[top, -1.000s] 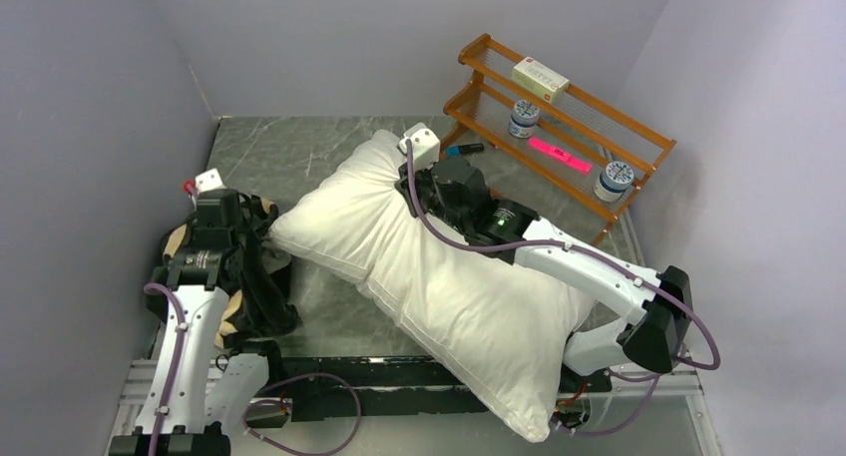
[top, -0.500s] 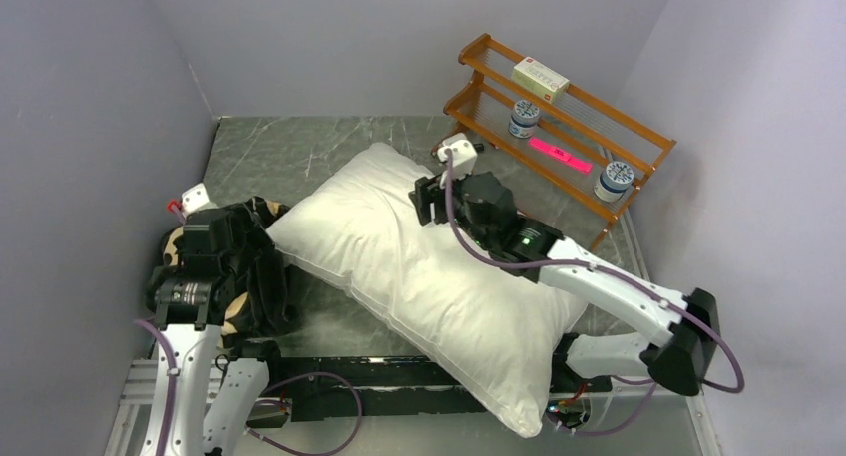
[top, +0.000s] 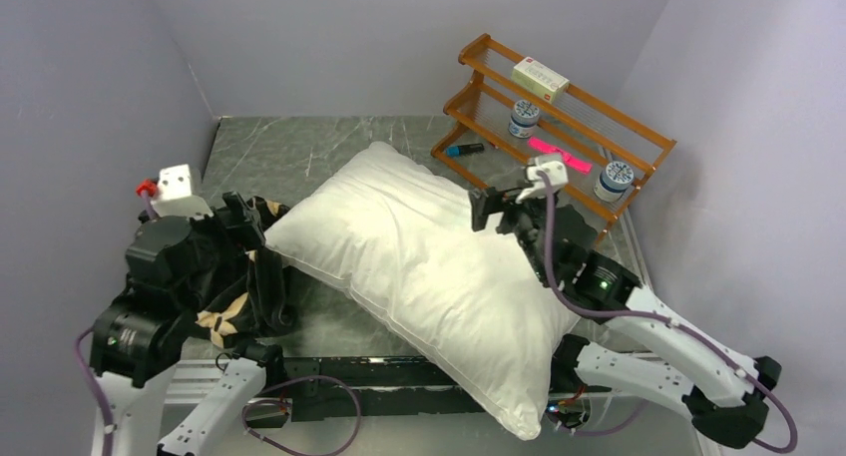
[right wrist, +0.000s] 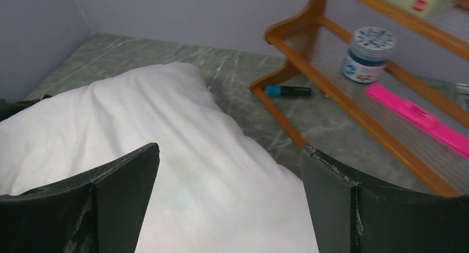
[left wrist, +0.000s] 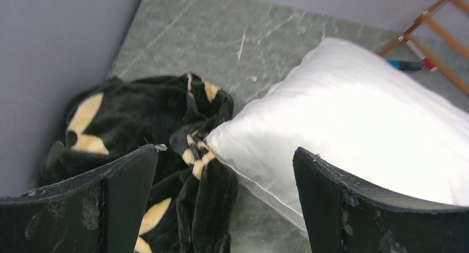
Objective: Remove the pillowcase from the pillow
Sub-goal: Place the pillowcase at the center of the board, then reset both arms
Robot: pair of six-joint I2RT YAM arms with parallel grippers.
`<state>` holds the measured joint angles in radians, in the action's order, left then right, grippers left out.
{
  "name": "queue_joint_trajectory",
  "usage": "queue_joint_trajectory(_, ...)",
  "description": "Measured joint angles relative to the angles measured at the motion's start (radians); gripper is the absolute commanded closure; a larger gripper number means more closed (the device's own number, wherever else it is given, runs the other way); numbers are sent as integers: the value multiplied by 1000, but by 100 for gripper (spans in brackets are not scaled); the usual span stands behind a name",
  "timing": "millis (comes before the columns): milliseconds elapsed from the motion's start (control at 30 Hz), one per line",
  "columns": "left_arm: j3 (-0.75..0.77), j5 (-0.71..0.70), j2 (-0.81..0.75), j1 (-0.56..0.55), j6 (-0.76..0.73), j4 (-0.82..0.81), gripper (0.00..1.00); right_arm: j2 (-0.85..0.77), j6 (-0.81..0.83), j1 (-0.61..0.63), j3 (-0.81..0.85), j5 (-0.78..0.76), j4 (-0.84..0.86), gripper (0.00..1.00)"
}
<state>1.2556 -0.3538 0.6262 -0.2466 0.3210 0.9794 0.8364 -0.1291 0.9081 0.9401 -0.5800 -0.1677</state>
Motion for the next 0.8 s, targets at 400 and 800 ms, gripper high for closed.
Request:
queue_joint_trajectory(400,59,-152,-184,-58,-77,-24,3,-376,49,-1,-93,-212,-84,0)
queue_joint_trajectory(800,-334,-226,-553,-59,-92,-299,3,-595,118,-3,-261,-320,-101,0)
